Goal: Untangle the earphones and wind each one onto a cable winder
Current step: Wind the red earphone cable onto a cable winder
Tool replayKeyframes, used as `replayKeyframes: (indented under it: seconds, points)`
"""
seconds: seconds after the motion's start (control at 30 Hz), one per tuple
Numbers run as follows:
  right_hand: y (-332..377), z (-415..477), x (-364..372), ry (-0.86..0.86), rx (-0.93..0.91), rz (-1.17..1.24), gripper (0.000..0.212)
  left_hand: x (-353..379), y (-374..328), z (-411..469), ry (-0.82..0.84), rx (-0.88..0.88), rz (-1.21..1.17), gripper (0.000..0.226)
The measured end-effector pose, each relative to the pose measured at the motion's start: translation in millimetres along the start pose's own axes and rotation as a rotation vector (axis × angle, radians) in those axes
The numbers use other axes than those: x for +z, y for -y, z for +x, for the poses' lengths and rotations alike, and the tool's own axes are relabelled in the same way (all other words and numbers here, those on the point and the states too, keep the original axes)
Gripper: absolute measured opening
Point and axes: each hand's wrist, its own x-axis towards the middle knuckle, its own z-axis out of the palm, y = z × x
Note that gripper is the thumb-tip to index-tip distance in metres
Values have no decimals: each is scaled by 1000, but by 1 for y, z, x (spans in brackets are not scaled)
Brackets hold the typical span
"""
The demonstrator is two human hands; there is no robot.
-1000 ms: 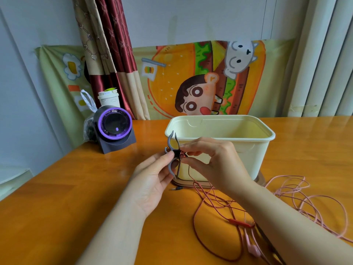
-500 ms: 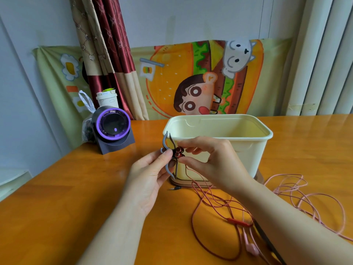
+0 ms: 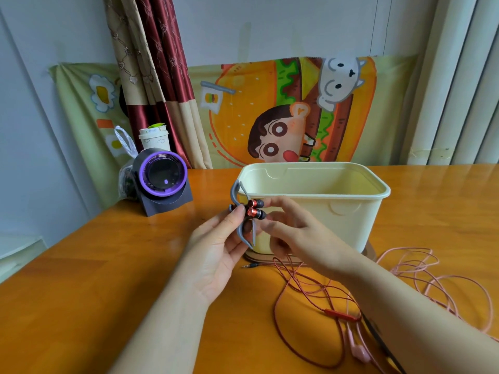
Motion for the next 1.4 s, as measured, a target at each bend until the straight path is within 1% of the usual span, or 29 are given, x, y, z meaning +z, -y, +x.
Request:
replayKeyframes:
  seconds: [0.03, 0.13, 0.3, 0.37, 0.5, 0.6, 0.7, 0.8, 0.93, 1.0, 1.03, 1.1, 1.2, 1.3, 1.4]
  points:
    - [-1, 0, -1, -10, -23, -51, 20, 1, -1, -1, 2, -4, -25, 27]
    - [-3, 0, -4, -71, -90, -250, 24, 0, -2, -2, -2, -18, -77, 25]
    - [-10, 2, -3, -171, -189, -521, 23, -2, 4, 3, -18, -20, -27, 23]
    - [-12, 2, -4, -186, -225, -581, 23, -3, 5, 4, -45, -1, 6, 20]
    - [-9, 1, -6, -209, -259, -629, 22, -5, 3, 4, -72, 59, 77, 27]
    - [-14, 1, -1, -146, -327, -772, 22, -7, 1, 6, -124, 74, 45, 28]
    - [-23, 3, 11, -17, -347, -940, 30, -10, 6, 10, -192, 64, 40, 20]
    - [-23, 3, 16, 38, -341, -1050, 29, -9, 12, 13, -223, 60, 83, 15]
    - [-7, -2, 15, 95, -339, -1078, 27, -11, 15, 15, -258, 87, 131, 10]
    - [8, -6, 16, 101, -351, -1031, 26, -13, 16, 15, -249, 136, 238, 13]
    - [17, -8, 14, 74, -359, -976, 25, -14, 16, 15, -235, 174, 326, 15]
    - [34, -12, 9, -46, -365, -845, 23, -13, 16, 13, -218, 248, 471, 13]
    - [44, -13, 0, -244, -326, -717, 20, -8, 14, 9, -163, 337, 558, 11]
    - [39, -9, -7, -369, -295, -648, 19, -3, 16, 4, -80, 385, 645, 13]
    - [34, -6, -13, -449, -298, -639, 18, 1, 17, 1, -1, 385, 690, 15]
